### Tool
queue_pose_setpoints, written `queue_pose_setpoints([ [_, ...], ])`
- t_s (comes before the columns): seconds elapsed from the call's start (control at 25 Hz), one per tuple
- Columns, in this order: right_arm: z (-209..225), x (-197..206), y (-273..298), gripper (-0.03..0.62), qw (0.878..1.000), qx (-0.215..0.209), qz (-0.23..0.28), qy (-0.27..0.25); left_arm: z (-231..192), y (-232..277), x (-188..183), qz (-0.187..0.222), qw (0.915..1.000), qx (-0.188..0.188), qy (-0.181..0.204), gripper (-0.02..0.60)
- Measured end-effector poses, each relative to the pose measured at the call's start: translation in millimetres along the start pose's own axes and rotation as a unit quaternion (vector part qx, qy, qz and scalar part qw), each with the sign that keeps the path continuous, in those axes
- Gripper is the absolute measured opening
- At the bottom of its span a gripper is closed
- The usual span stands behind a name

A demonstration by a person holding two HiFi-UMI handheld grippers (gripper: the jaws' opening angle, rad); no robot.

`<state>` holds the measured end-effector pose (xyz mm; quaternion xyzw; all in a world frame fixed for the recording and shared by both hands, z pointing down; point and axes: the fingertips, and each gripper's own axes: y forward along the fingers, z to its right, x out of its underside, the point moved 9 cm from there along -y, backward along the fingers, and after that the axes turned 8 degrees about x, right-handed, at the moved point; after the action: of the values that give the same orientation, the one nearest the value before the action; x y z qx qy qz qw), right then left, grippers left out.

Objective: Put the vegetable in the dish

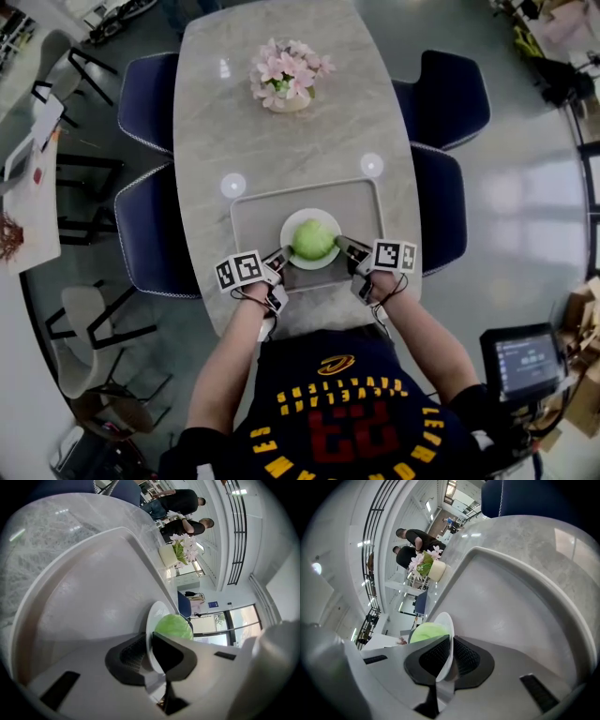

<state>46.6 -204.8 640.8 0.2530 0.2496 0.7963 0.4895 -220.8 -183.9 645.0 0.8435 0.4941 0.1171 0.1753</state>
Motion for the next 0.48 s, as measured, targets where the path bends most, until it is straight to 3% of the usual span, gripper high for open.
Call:
queue_pose_setpoints([
  [0.16, -0.7, -2.9, 5.2, 0.017, 1.000, 0.018, -0.009, -0.022, 2.6, 1.9, -2.4, -0.010, 0.9995, -0.028, 0.006, 0.034],
  [0.48, -7.7, -2.7, 5.9, 0.021, 0.997, 0.058, -0.014, -0.056, 5.9, 2.2, -3.8, -0.017, 0.9985, -0.046, 0.022, 0.037],
])
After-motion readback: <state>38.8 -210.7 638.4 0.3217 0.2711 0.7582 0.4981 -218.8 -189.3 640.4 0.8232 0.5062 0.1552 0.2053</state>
